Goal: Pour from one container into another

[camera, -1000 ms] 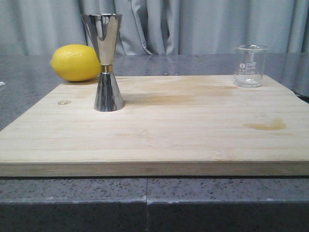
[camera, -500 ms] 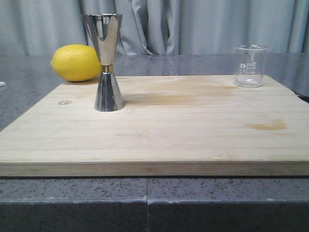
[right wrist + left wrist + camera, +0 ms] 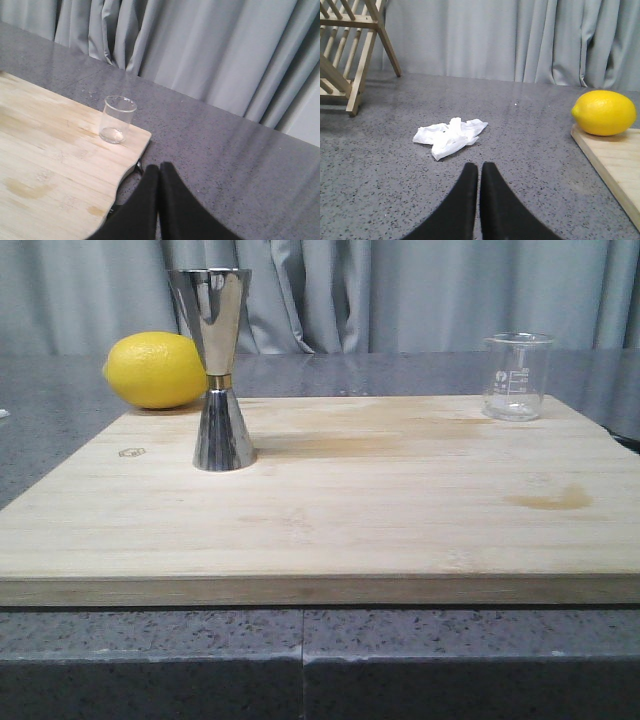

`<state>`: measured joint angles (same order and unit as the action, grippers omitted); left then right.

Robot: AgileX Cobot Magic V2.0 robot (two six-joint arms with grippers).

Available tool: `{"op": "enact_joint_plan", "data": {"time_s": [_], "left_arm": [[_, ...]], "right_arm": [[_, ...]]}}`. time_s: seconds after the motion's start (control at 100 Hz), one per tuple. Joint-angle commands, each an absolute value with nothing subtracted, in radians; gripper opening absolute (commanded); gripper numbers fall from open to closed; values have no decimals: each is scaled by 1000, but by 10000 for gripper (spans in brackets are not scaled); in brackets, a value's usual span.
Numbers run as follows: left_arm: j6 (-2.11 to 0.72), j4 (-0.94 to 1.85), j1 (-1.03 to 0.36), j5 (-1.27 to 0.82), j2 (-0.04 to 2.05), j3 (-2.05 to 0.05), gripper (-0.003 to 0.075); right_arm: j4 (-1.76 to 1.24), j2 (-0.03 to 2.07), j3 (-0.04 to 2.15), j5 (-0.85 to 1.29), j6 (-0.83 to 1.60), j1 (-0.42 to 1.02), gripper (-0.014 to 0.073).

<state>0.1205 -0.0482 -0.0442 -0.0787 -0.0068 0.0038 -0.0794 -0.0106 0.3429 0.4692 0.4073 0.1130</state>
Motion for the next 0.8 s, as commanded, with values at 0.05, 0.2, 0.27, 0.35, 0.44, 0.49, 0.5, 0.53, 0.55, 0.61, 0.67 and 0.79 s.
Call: {"op": "enact_joint_plan", "data": {"time_s": [0.05, 0.2, 0.27, 0.35, 0.44, 0.49, 0.5, 0.53, 0.55, 0.61, 0.67, 0.79], "left_arm": [[118, -38, -43, 0, -27, 32, -19], [118, -38, -43, 0, -27, 32, -19], [118, -38, -43, 0, -27, 32, -19], [118, -38, -43, 0, -27, 32, -19], [118, -38, -43, 0, -27, 32, -19], [118, -38, -43, 0, -27, 32, -19], [118, -38, -43, 0, -27, 32, -19], [118, -38, -43, 0, -27, 32, -19], [118, -38, -43, 0, -27, 32, -19], [118, -38, -43, 0, -27, 32, -19], [118, -38, -43, 0, -27, 32, -19], [118, -38, -43, 0, -27, 32, -19]], "right_arm": [[-83, -23, 365, 389, 409, 106, -72], [-83, -23, 365, 389, 409, 106, -72], [-83, -23, 365, 389, 409, 106, -72], [-83, -23, 365, 389, 409, 106, -71], [-83, -23, 365, 389, 409, 106, -71], [-83, -23, 365, 389, 409, 106, -71], [-83, -23, 365, 389, 409, 106, -72], [-83, -23, 365, 389, 409, 106, -71], [-83, -23, 365, 389, 409, 106, -72], [-79, -23, 358, 371, 409, 106, -71], [-40, -23, 332, 285, 409, 106, -72], [-24, -28, 248, 49, 378, 93, -71]]}}
